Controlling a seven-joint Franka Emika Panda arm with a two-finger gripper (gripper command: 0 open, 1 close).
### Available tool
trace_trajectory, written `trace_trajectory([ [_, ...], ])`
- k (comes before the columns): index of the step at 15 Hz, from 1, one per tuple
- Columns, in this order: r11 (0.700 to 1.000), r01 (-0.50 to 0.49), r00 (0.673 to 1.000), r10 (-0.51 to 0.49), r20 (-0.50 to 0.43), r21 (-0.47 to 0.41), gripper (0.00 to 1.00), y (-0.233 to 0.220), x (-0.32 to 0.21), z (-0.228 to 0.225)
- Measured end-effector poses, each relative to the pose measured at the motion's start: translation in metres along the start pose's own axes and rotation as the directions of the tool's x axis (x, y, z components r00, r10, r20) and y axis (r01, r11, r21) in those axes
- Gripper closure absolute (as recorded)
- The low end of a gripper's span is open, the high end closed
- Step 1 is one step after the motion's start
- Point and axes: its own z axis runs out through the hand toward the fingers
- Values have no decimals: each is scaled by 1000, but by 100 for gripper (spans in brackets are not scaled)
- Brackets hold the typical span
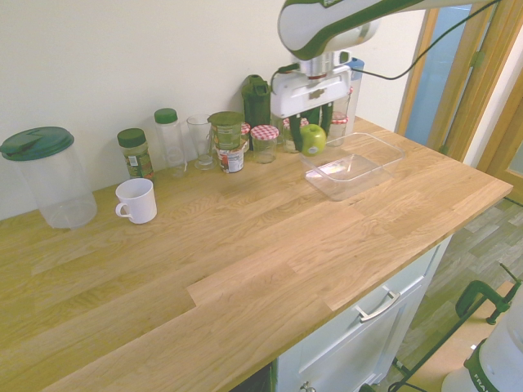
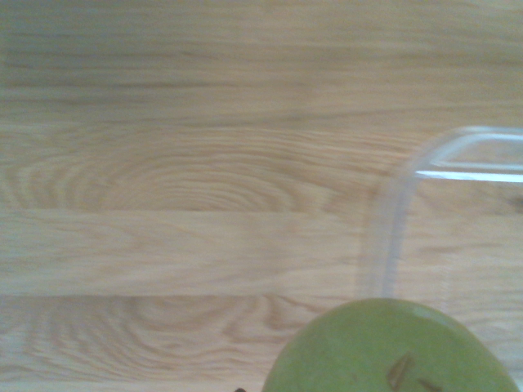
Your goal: Put the apple into the container
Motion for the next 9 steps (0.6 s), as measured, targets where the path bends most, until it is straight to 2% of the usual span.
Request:
trace_trajectory([
  [5,997,-66,997,66,28,25,100,68,37,29],
  [9,996,-85,996,84,24,41,100,93,56,57],
])
